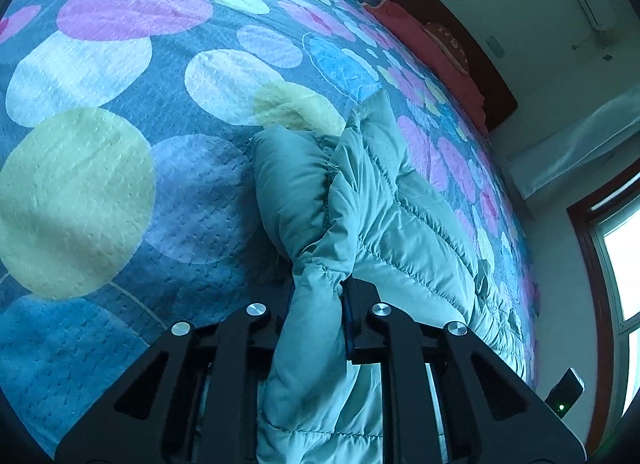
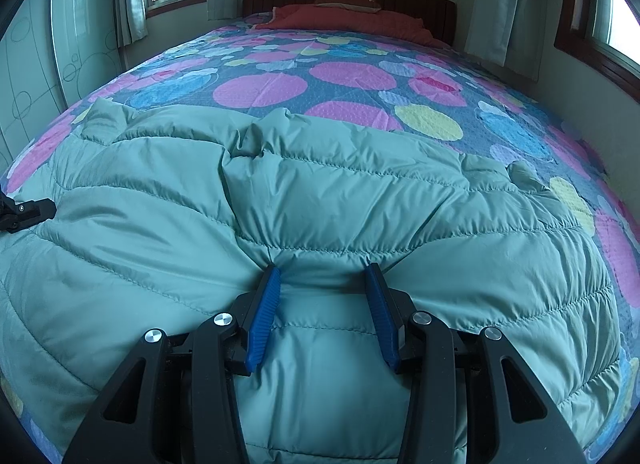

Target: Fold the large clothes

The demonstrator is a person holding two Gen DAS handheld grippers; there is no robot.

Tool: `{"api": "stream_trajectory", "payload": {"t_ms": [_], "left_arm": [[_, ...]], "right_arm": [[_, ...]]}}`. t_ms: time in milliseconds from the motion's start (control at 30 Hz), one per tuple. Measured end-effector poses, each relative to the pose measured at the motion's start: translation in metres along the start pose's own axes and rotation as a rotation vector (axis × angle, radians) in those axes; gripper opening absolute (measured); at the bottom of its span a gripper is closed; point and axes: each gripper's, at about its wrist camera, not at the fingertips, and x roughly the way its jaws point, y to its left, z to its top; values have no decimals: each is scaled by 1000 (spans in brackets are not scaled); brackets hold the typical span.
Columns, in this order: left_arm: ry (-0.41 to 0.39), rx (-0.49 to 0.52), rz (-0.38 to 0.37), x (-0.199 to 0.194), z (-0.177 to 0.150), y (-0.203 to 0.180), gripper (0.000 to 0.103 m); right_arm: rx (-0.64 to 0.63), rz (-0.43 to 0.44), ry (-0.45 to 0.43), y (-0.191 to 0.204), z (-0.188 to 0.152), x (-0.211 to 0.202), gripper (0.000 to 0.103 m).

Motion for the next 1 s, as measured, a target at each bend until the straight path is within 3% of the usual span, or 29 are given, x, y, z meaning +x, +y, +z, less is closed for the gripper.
{"api": "stream_trajectory", "payload": {"t_ms": [233, 367, 700, 1000], "left_arm": [[-59, 66, 6, -25, 1, -26, 11], [-93, 104, 4, -43, -3, -49, 11], [-150, 283, -38, -69, -33, -150, 10], [-108, 462, -56, -43, -81, -237, 10]], "right_arm": [[0, -5, 5, -6, 10, -10, 45], [7, -25, -18, -21, 8, -29, 53], [90, -162, -77, -109, -4, -80, 53], [206, -234, -48, -190, -32, -91, 53]]}}
